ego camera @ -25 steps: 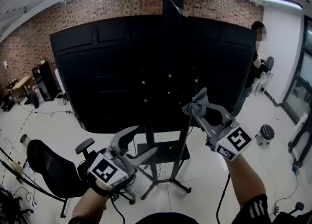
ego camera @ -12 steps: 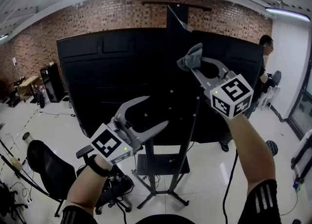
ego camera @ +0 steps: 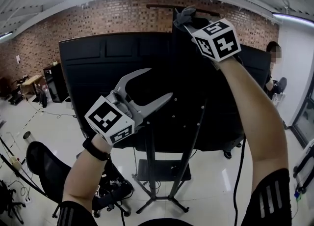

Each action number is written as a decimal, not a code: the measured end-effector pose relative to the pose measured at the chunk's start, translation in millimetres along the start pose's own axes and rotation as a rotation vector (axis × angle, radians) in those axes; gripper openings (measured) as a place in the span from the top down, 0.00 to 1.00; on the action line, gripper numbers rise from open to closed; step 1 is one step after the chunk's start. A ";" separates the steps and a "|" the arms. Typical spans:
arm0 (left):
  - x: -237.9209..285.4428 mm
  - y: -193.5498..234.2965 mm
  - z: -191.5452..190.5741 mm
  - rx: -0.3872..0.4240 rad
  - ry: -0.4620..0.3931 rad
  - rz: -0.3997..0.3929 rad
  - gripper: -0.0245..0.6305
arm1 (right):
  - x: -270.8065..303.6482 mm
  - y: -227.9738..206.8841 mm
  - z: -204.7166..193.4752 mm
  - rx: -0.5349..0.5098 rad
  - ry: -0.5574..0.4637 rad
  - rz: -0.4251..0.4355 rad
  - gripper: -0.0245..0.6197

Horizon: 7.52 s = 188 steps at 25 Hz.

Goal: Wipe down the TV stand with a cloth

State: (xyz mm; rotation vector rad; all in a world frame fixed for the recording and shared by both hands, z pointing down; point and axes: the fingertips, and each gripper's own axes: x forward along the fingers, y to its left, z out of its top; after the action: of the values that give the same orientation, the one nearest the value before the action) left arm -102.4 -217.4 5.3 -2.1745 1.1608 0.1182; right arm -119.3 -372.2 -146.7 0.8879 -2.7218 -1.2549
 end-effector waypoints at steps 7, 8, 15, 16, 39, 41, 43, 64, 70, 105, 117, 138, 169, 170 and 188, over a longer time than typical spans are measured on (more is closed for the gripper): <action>0.2 5.6 -14.5 -0.005 0.021 -0.002 0.47 | 25.3 15.0 -6.9 -0.098 0.058 -0.009 0.92; -0.8 4.2 -18.3 -0.007 0.024 0.000 0.47 | 25.6 20.8 -11.4 -0.111 0.066 -0.005 0.92; -8.8 -10.2 -48.4 -0.055 0.044 0.003 0.47 | 13.6 47.8 -38.5 -0.162 0.083 -0.020 0.92; -8.9 -12.5 -52.3 -0.062 0.047 0.004 0.47 | 10.6 51.9 -43.5 -0.158 0.087 -0.011 0.92; -60.1 -66.5 -130.3 -0.231 0.114 0.016 0.48 | -30.5 214.2 -200.8 -0.650 0.374 0.182 0.92; -64.4 -70.7 -135.0 -0.247 0.119 0.017 0.48 | -33.8 220.7 -207.8 -0.728 0.385 0.174 0.92; -68.9 -75.2 -141.1 -0.269 0.118 0.017 0.48 | -36.2 228.4 -214.9 -0.809 0.404 0.180 0.92; -111.1 -118.7 -208.4 -0.425 0.206 0.047 0.48 | -77.8 363.0 -346.8 -0.944 0.585 0.401 0.92; -122.3 -126.5 -219.5 -0.446 0.237 0.078 0.48 | -86.8 392.6 -377.0 -0.888 0.611 0.462 0.92; -270.2 -32.2 -150.8 -0.328 0.209 0.311 0.48 | 52.2 446.1 -73.0 -0.365 0.251 0.430 0.92; -295.9 -7.0 -173.1 -0.385 0.204 0.235 0.48 | 129.4 463.5 -112.2 -0.554 0.439 0.376 0.92; -237.1 -27.7 -193.8 -0.447 0.150 0.079 0.48 | 78.5 400.2 -166.8 -0.859 0.738 0.312 0.92; -53.7 -134.9 -161.9 -0.431 0.094 -0.065 0.49 | -153.2 207.2 -237.1 -0.102 0.335 0.059 0.92; -45.8 -139.9 -163.8 -0.431 0.098 -0.070 0.49 | -156.2 201.4 -244.5 -0.090 0.335 0.054 0.92; 29.1 -185.6 -189.0 -0.429 0.141 -0.047 0.49 | -128.4 162.7 -328.9 -0.007 0.391 0.165 0.92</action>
State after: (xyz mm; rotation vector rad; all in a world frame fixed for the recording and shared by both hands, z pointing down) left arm 16.5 -277.7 236.1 -2.6201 1.2499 0.2126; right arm -11.6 -452.3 218.1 0.7903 -2.4226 -0.9439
